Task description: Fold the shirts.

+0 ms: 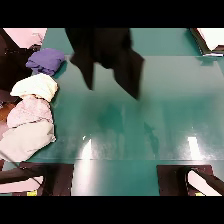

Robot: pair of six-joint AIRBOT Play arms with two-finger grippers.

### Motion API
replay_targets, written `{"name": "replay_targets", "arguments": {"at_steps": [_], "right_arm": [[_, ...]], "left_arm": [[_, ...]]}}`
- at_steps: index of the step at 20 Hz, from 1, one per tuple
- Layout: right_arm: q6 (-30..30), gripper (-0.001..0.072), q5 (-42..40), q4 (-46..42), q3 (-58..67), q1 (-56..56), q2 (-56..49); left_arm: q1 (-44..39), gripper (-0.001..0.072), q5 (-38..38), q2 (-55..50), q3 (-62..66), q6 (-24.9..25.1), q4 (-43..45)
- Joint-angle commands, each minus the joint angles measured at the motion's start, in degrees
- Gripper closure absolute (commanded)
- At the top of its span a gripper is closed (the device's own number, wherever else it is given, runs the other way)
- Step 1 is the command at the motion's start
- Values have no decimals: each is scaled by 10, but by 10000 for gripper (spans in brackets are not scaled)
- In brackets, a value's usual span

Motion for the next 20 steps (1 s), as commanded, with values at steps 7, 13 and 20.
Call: {"name": "replay_targets", "arguments": {"at_steps": [7,13,20], "right_arm": [[1,699,93,0,40,0,0],[1,699,101,0,40,0,0],[1,699,118,0,39,0,-1]], "left_arm": [[-52,152,9,27,-307,-25,66],[119,-2,-110,31,-318,-76,97],[205,-3,23,33,-571,-56,126]]}}
